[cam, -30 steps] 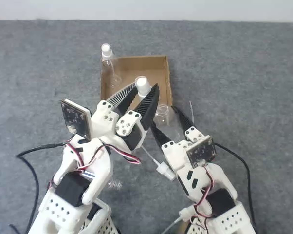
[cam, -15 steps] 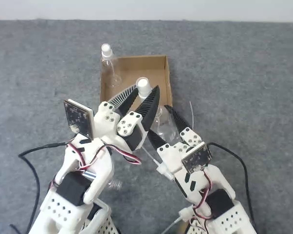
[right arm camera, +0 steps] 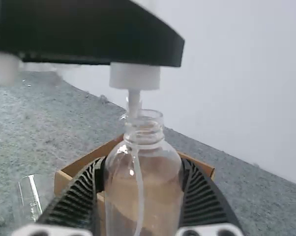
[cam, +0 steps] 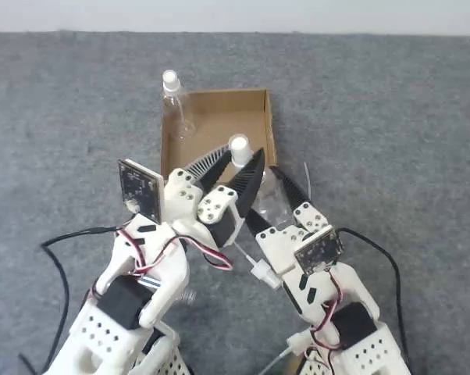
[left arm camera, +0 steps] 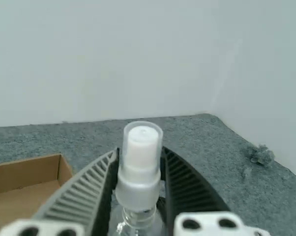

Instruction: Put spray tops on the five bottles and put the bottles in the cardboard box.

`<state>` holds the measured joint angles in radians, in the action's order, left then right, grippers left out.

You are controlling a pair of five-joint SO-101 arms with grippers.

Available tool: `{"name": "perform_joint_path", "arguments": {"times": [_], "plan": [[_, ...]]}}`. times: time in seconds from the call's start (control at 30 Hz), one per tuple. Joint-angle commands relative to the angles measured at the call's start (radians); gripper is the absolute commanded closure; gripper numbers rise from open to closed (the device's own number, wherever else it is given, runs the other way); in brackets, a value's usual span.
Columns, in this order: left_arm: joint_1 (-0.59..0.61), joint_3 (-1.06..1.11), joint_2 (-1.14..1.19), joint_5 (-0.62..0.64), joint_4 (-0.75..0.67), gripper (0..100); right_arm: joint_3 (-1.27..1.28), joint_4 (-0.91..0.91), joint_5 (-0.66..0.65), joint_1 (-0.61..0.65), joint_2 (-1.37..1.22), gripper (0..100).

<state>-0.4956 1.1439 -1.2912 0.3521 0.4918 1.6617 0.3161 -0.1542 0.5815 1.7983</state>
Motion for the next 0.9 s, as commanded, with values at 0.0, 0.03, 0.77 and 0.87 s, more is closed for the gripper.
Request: {"name": "perform_joint_path", "arguments": {"times": [0.0,0.03,0.77,0.87], "plan": [[-0.040,-0.005,-0.006,0.000,-0.034,95,0.021,0.004,-0.009,-0.059,0.016,99.1],[-0.044,-0.001,-0.006,0.000,-0.035,95,0.021,0.005,-0.009,-0.062,0.016,99.1],[-0.046,0.008,-0.005,-0.071,-0.032,89,0.021,0.048,-0.017,-0.007,0.018,99.1],[-0.044,0.010,-0.005,-0.071,-0.029,87,0.021,0.048,-0.017,-0.007,0.018,99.1]]}}
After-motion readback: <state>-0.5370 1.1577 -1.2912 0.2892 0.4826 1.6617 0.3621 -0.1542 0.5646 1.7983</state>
